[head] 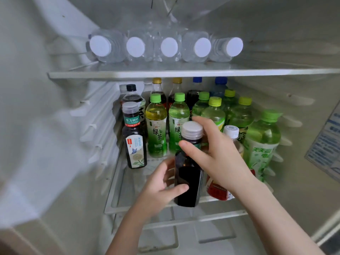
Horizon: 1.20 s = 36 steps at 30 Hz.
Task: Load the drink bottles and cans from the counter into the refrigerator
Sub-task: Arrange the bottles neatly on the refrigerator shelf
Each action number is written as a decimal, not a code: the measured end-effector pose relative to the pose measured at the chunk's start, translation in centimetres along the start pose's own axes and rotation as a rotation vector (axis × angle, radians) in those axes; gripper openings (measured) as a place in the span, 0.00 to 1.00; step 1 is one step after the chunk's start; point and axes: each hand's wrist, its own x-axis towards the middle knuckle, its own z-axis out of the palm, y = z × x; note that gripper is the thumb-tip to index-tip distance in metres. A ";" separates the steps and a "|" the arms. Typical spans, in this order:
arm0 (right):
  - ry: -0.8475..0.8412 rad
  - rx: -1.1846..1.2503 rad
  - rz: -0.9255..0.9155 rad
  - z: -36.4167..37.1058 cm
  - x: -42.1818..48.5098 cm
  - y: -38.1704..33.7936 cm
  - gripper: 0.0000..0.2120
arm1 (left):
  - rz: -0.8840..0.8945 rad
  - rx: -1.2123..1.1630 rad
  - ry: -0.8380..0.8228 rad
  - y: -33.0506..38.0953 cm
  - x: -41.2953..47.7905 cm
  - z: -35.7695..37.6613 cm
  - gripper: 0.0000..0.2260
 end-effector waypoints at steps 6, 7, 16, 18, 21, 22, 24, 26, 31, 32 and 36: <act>0.303 0.075 -0.016 0.1 -1.6 1.5 0.17 | 0.019 0.051 0.146 -0.3 0.6 -2.6 0.27; 0.412 0.043 -0.019 0.1 -2.2 2.0 0.15 | 0.053 0.098 0.189 -0.3 0.5 -2.6 0.26; 0.589 -0.131 0.178 2.9 -6.3 5.8 0.33 | 0.084 0.602 0.568 -0.7 2.3 1.4 0.42; 0.555 -0.126 0.256 3.3 -6.4 6.4 0.39 | 0.081 0.540 0.522 -1.1 3.2 1.2 0.39; 0.499 -0.154 0.344 3.6 -6.4 7.1 0.44 | 0.033 0.337 0.360 -1.6 4.5 0.6 0.35; 0.483 -0.162 0.353 3.6 -6.4 7.4 0.44 | -0.002 0.288 0.311 -1.6 5.0 0.3 0.34; 0.465 -0.167 0.353 3.7 -6.4 7.8 0.44 | -0.064 0.244 0.209 -1.9 6.0 -0.2 0.32; 0.463 -0.159 0.345 3.7 -6.5 8.0 0.44 | -0.092 0.249 0.147 -2.0 6.8 -0.5 0.31; 0.462 -0.116 0.334 3.9 -6.6 8.6 0.43 | -0.155 0.237 0.084 -1.8 7.6 -0.5 0.30; 0.461 -0.113 0.335 3.9 -6.6 8.6 0.43 | -0.150 0.263 0.090 -1.4 7.5 -0.4 0.31; 0.465 -0.124 0.322 3.9 -6.6 8.8 0.43 | -0.092 0.570 0.162 1.0 6.6 -1.3 0.43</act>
